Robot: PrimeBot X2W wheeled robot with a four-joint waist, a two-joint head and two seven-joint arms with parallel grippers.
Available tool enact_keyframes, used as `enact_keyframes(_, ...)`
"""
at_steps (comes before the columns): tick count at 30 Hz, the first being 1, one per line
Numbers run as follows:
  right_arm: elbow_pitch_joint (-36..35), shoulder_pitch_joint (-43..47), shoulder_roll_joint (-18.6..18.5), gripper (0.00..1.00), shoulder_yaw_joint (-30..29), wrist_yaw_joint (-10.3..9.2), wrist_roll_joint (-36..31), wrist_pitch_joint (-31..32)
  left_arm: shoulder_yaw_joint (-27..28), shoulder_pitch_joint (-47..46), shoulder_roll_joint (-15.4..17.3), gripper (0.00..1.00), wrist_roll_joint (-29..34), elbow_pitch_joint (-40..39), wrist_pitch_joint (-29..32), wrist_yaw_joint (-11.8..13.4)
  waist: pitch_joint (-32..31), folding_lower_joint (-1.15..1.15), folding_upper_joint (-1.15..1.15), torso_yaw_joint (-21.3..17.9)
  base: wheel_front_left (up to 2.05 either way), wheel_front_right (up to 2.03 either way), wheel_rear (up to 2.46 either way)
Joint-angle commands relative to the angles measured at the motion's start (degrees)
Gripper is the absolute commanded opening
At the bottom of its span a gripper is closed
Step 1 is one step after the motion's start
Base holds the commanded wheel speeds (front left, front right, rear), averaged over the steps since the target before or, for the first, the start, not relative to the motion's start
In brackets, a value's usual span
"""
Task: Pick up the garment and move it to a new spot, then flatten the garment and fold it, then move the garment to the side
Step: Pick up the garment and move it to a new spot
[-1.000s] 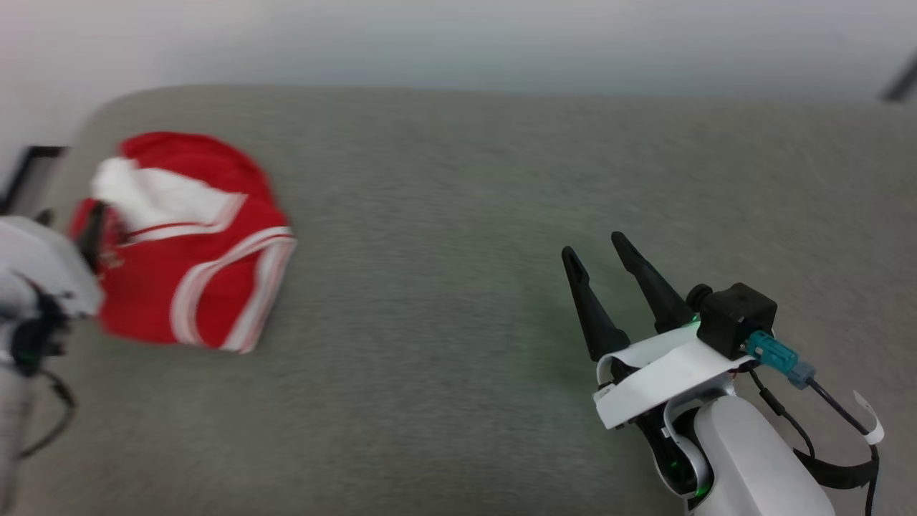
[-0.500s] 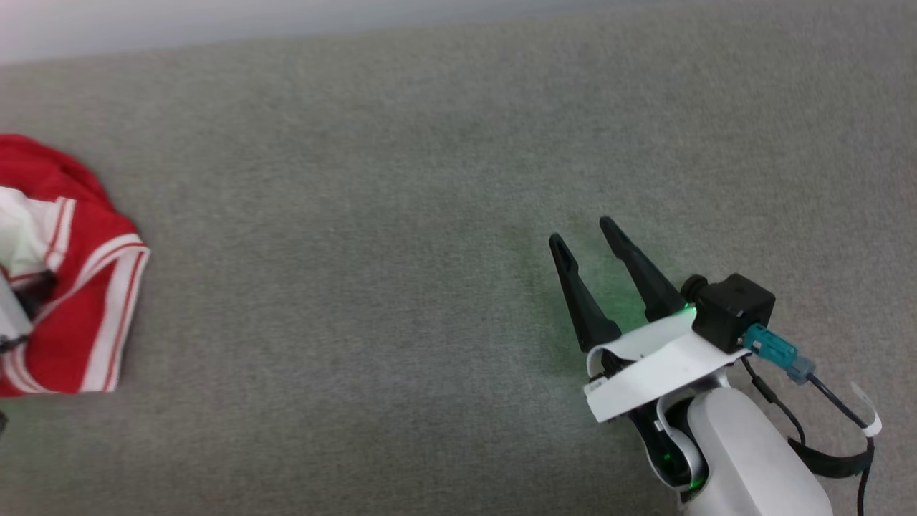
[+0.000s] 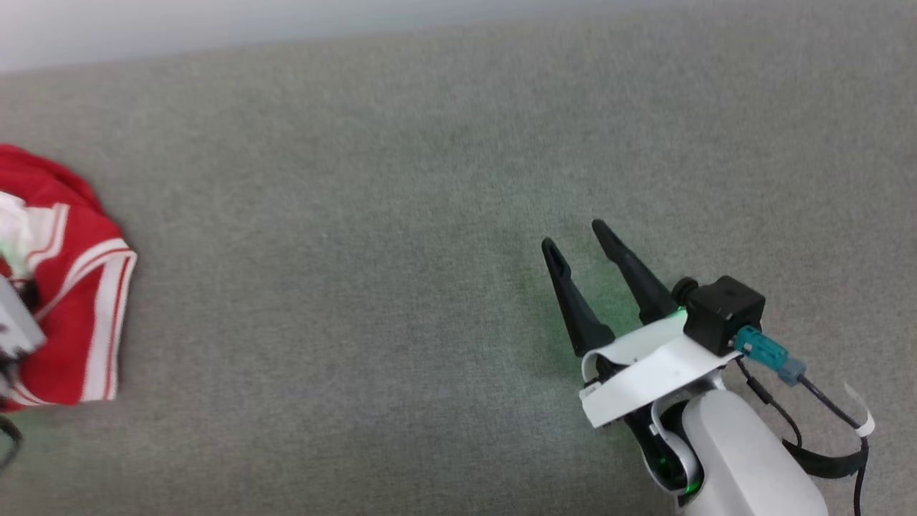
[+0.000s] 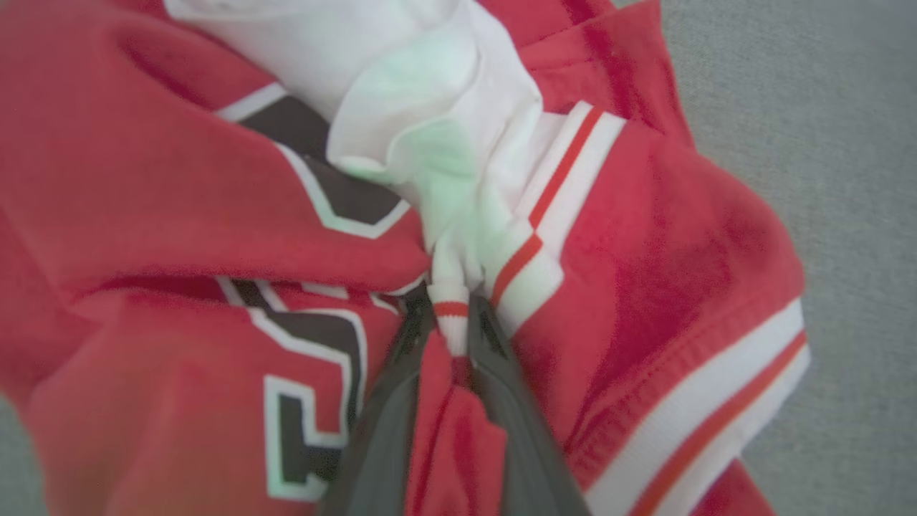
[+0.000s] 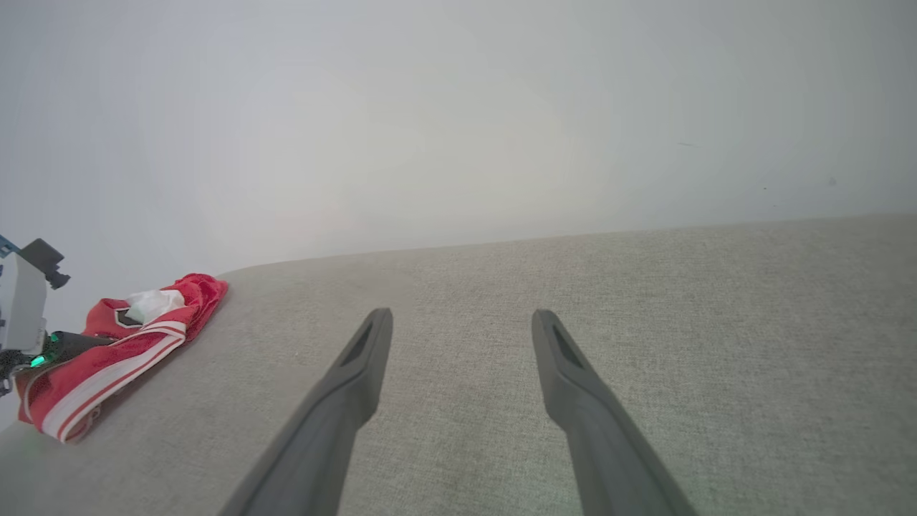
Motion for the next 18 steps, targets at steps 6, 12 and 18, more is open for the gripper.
enact_keyframes(6,0.9,2.5,0.1,1.00,0.6,0.02,1.4,0.0,-2.9,0.9,0.8,0.00,3.1,-1.2,-12.2,-0.2,-7.0,0.00,0.00,2.1,0.00,0.00,0.00)
enact_keyframes(12,0.5,4.4,0.1,1.00,-1.1,0.02,2.8,0.0,-5.7,-0.6,1.8,0.00,3.6,-8.3,-20.2,-0.2,-9.2,0.00,0.00,1.3,0.00,0.00,0.00)
enact_keyframes(18,-0.5,6.5,0.1,1.00,-3.3,0.02,3.9,0.0,-11.5,-2.9,2.0,0.00,4.2,-20.1,-21.7,-0.2,-9.6,0.00,0.00,-0.7,0.00,0.00,0.00)
